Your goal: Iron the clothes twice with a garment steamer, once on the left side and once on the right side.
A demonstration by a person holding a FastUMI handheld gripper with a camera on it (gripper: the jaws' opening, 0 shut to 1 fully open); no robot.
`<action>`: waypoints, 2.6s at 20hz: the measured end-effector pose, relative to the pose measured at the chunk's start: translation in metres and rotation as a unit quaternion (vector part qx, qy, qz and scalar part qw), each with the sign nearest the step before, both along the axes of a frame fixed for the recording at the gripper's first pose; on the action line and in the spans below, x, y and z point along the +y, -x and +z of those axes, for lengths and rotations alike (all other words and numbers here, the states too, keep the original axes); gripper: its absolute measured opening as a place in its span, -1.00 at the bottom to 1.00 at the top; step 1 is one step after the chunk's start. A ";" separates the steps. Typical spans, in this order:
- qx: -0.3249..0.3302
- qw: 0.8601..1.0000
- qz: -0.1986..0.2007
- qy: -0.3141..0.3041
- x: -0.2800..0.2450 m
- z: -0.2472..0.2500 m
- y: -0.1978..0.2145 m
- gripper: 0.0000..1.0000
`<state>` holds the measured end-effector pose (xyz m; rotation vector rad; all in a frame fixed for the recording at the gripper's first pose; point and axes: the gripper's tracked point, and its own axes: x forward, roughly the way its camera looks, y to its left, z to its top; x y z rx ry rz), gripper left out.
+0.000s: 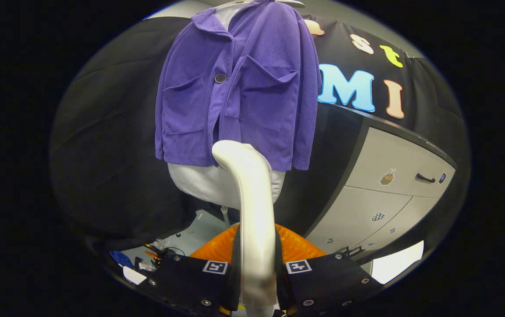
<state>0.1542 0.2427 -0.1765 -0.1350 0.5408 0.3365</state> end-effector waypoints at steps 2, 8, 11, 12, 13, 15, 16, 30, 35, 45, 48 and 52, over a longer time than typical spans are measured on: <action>-0.003 1.000 0.003 -0.008 0.002 0.005 0.004 -0.34; -0.072 0.996 0.012 -0.046 0.003 0.080 0.012 -0.34; -0.113 0.991 0.024 -0.073 0.007 0.131 0.017 -0.34; -0.128 0.988 0.028 -0.078 0.007 0.150 0.019 -0.34; -0.144 0.986 0.031 -0.083 0.008 0.168 0.020 -0.34; -0.169 0.980 0.037 -0.099 0.013 0.201 0.022 -0.34; -0.181 0.977 0.040 -0.104 0.016 0.215 0.022 -0.34; -0.311 0.935 0.058 -0.161 0.067 0.379 -0.007 -0.33; -0.341 0.927 0.038 -0.151 0.102 0.418 -0.038 -0.33; -0.319 0.941 0.056 -0.100 0.164 0.394 -0.079 -0.33; -0.309 0.945 0.068 -0.086 0.169 0.367 -0.072 -0.33; -0.284 0.953 0.072 -0.072 0.163 0.331 -0.064 -0.34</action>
